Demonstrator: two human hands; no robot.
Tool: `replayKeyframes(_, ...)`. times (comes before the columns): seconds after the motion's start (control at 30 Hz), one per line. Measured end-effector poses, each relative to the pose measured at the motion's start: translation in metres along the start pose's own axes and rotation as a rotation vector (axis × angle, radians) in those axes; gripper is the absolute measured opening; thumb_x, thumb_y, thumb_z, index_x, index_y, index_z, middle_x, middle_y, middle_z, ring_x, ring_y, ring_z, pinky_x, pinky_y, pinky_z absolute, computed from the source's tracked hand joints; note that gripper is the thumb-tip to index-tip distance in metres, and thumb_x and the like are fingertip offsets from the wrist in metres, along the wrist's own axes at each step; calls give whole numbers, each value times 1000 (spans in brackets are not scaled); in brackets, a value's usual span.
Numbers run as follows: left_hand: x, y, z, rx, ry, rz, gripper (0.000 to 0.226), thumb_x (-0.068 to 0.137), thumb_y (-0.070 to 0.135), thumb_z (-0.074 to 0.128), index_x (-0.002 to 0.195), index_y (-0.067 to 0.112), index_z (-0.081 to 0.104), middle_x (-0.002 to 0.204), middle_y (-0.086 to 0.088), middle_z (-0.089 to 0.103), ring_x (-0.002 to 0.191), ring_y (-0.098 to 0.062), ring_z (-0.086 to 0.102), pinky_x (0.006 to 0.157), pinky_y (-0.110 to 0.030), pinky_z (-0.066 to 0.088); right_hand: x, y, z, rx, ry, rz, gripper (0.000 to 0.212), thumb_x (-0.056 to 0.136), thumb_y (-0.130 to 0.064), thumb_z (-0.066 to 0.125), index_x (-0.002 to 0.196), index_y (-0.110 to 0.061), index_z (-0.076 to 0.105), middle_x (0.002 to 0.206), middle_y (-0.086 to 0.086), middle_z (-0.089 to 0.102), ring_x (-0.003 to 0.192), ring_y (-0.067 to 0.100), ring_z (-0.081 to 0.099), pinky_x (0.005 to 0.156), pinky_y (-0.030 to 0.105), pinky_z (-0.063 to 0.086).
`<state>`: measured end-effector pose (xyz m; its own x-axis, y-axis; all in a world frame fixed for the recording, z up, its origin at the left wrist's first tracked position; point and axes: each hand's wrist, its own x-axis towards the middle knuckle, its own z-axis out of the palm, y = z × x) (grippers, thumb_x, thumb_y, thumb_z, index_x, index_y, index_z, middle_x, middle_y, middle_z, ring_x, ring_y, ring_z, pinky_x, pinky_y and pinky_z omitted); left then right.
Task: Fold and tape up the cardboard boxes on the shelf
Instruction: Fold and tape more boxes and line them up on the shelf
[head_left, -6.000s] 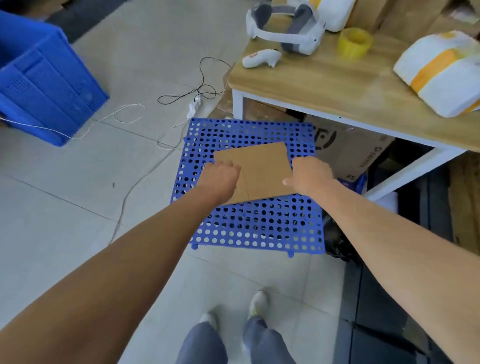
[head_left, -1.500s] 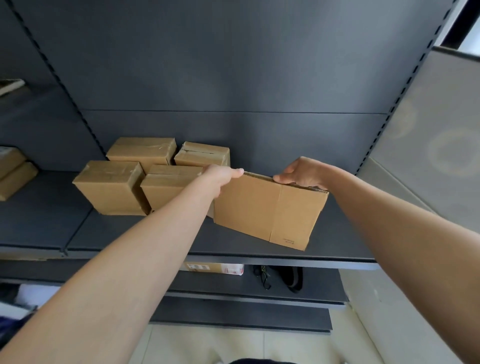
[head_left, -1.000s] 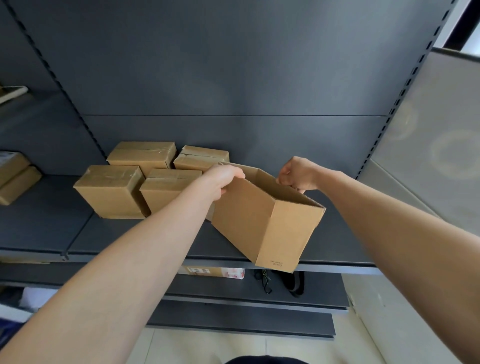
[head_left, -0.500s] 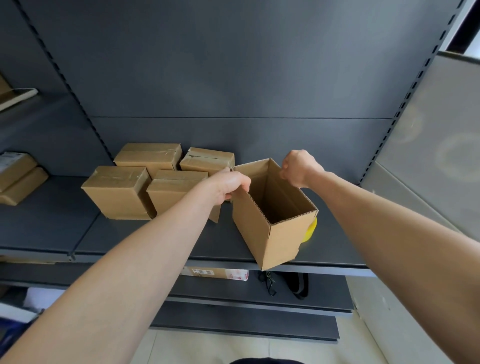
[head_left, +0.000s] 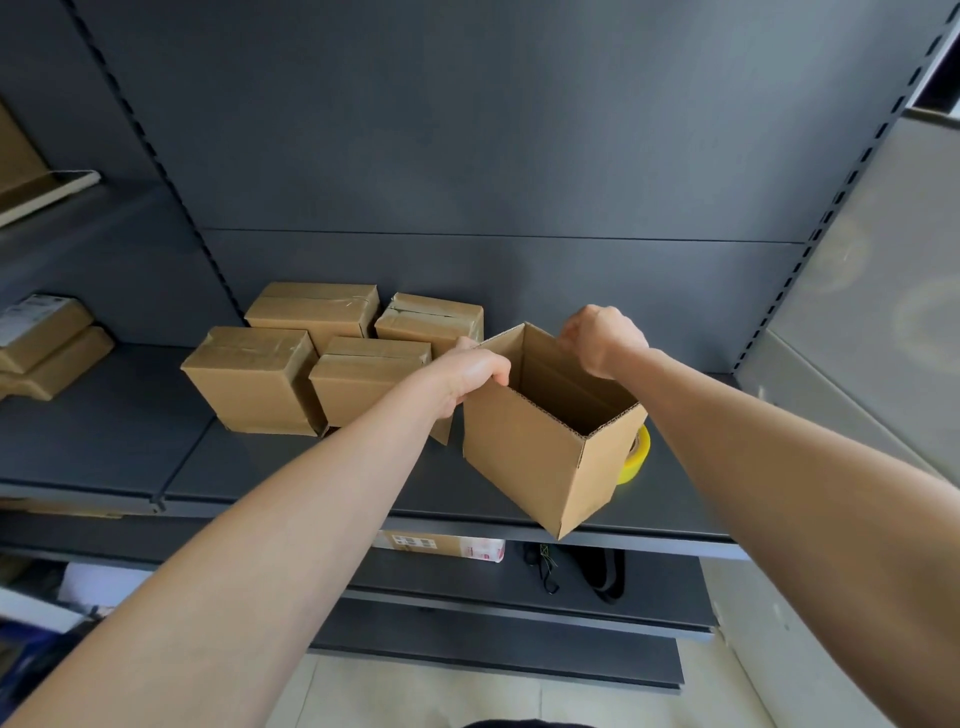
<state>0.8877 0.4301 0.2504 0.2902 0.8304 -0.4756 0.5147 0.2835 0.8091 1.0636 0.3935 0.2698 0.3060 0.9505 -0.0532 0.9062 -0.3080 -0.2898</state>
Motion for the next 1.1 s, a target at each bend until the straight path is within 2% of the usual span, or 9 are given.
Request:
replayKeyframes(0.1, 7, -1, 1, 23, 63, 4, 70, 76, 14, 59, 139, 18, 29, 128, -9, 43, 115, -25, 43, 94, -38, 42, -4, 9, -3, 11, -62, 120, 45, 91, -51, 52, 108, -10, 63, 99, 6, 60, 86, 29, 57, 71, 33, 49)
replayKeyframes(0.27, 15, 4, 9, 134, 206, 3, 62, 84, 16, 52, 142, 11, 30, 128, -11, 47, 110, -28, 49, 80, -35, 44, -13, 23, -21, -31, -263, 212, 61, 84, -65, 53, 98, -7, 63, 84, 9, 64, 78, 28, 63, 71, 33, 52)
replayKeyframes(0.4, 22, 7, 12, 147, 329, 30, 43, 88, 14, 54, 129, 4, 45, 110, -9, 55, 90, -24, 54, 68, -31, 43, -24, 27, -37, -55, -462, 312, 61, 88, -62, 48, 112, -7, 55, 99, 11, 63, 90, 28, 63, 86, 36, 52)
replayKeyframes(0.53, 26, 10, 13, 195, 434, 51, 19, 85, 15, 61, 96, 10, 47, 74, 0, 46, 59, -15, 47, 47, -24, 37, -25, 29, -39, -206, -416, 362, 64, 92, -58, 46, 130, -7, 49, 117, 12, 57, 107, 32, 58, 93, 40, 49)
replayKeyframes(0.67, 28, 13, 13, 205, 519, 71, 35, 80, 20, 69, 65, 12, 39, 64, 1, 43, 53, -15, 45, 53, -26, 45, -23, 37, -28, -247, -192, 406, 52, 90, -58, 49, 110, -10, 58, 88, 5, 55, 81, 27, 57, 62, 31, 45)
replayKeyframes(0.73, 28, 14, 12, 216, 558, 78, 37, 81, 22, 71, 62, 13, 40, 63, 0, 43, 53, -16, 46, 50, -25, 42, -21, 40, -23, -159, -91, 471, 45, 88, -53, 54, 97, -9, 61, 73, 4, 51, 59, 23, 51, 47, 26, 37)
replayKeyframes(0.87, 27, 13, 8, 304, 580, 102, 33, 83, 23, 70, 63, 11, 47, 63, 0, 48, 59, -20, 52, 47, -25, 37, -18, 41, -18, 105, -93, 506, 36, 85, -40, 65, 76, -8, 53, 70, 9, 57, 46, 26, 62, 50, 30, 55)
replayKeyframes(1.0, 20, 19, 6, 413, 556, 116, 29, 85, 22, 68, 66, 8, 51, 79, -6, 61, 71, -26, 59, 46, -25, 32, -12, 37, -16, 149, -23, 434, 20, 85, -8, 62, 69, -6, 50, 70, 11, 56, 55, 26, 65, 48, 29, 55)
replayKeyframes(1.1, 18, 23, 8, 425, 549, 110, 19, 86, 20, 65, 89, 2, 65, 95, -10, 68, 86, -29, 66, 46, -25, 34, -13, 37, -17, 87, 9, 366, 25, 84, -5, 61, 65, -6, 45, 67, 8, 50, 56, 22, 54, 40, 23, 40)
